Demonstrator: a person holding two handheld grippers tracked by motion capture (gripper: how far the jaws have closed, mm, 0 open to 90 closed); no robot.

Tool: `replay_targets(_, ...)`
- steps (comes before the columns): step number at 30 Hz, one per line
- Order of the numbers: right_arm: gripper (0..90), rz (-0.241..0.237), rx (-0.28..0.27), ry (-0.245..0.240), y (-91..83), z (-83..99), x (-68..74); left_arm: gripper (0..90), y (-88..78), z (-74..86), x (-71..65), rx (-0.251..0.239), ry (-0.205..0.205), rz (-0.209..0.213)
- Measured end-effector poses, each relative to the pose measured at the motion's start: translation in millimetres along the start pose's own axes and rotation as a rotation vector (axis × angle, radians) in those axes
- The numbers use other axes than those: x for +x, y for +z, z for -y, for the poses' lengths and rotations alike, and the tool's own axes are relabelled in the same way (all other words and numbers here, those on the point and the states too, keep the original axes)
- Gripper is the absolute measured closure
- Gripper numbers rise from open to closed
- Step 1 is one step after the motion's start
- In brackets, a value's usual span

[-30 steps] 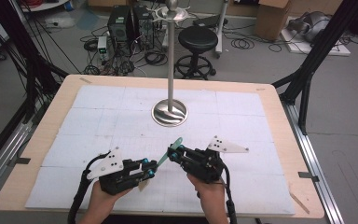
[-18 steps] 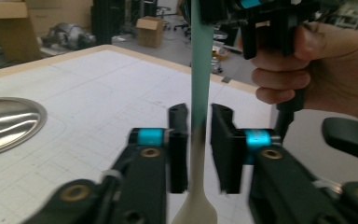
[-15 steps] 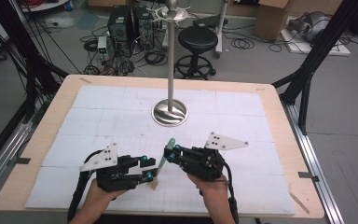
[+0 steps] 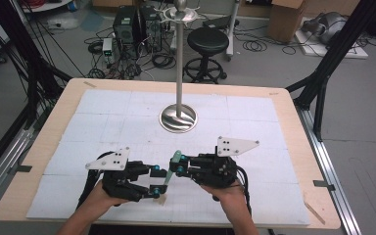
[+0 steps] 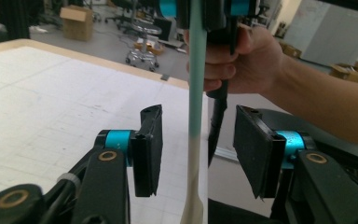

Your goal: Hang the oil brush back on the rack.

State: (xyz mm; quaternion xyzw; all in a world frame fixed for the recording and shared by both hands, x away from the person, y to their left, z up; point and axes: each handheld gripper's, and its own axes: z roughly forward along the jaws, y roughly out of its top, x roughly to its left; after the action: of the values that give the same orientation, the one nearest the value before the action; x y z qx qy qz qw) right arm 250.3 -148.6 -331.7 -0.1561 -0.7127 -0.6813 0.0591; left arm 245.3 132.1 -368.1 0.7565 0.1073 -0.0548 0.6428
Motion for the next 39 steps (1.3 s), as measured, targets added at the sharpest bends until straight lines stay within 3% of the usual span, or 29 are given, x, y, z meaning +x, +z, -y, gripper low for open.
replay_targets(3,82.4,-0.006,-0.002,-0.01,0.9,0.0,-1.2,56.2,3.4,0.5,1.3,0.023,0.0,0.012)
replay_targets(12,82.3,-0.068,0.018,-0.038,4.2,0.2,-0.1,69.2,6.9,0.5,1.9,0.013,-0.016,0.063)
replay_targets(13,82.4,-0.076,0.023,-0.038,5.1,0.6,0.6,75.3,7.6,0.7,1.3,0.009,-0.013,0.064)
replay_targets(14,82.4,-0.076,0.023,-0.038,5.1,0.6,0.6,75.3,7.9,1.0,0.8,0.011,-0.007,0.062)
replay_targets(15,82.1,-0.076,0.025,-0.038,6.1,1.3,1.3,83.6,8.2,1.1,0.5,0.016,0.002,0.06)
replay_targets(17,81.3,-0.071,0.025,-0.039,6.4,1.6,1.3,83.6,9.0,1.3,-0.3,0.022,0.01,0.043)
replay_targets(18,55.4,-0.034,-0.004,-0.023,5.6,2.4,1.5,84.0,9.6,1.1,-0.5,0.026,0.007,0.028)
replay_targets(19,46.3,0.007,-0.023,-0.003,4.0,2.3,1.2,84.2,9.5,1.1,-0.2,0.029,0.011,0.015)
replay_targets(21,44.0,0.03,-0.039,0.014,1.1,1.8,0.3,84.2,8.3,0.3,0.6,0.025,0.013,-0.016)
replay_targets(22,36.2,0.089,-0.075,-0.005,-8.8,2.3,1.8,84.2,7.3,-0.3,1.3,0.018,0.011,-0.029)
replay_targets(23,36.2,0.089,-0.075,-0.005,-8.8,2.3,1.8,84.2,5.9,-1.0,1.9,0.012,0.006,-0.04)
replay_targets(24,32.0,0.132,-0.089,-0.018,-14.6,2.9,3.1,84.2,4.9,-1.6,2.8,0.005,0.005,-0.056)
replay_targets(25,27.9,0.21,-0.106,-0.02,-28.4,5.5,6.3,84.2,3.5,-2.3,4.0,0.003,0.004,-0.069)
replay_targets(26,27.9,0.21,-0.106,-0.02,-28.4,5.5,6.3,84.2,2.5,-2.9,5.5,0.0,0.002,-0.08)
replay_targets(29,20.7,0.348,-0.117,-0.038,-50.8,12.2,10.8,84.3,0.4,-7.4,10.0,-0.005,-0.005,-0.126)
replay_targets(35,17.2,0.606,-0.101,-0.045,-95.1,32.0,17.9,84.4,-2.3,-26.4,21.7,-0.046,-0.018,-0.175)
replay_targets(36,17.2,0.606,-0.101,-0.045,-95.1,32.0,17.9,84.4,-2.2,-30.4,24.1,-0.046,-0.016,-0.178)
replay_targets(39,17.1,0.665,-0.089,-0.048,-107.3,39.7,19.2,84.4,-1.1,-42.6,30.5,-0.053,-0.015,-0.197)
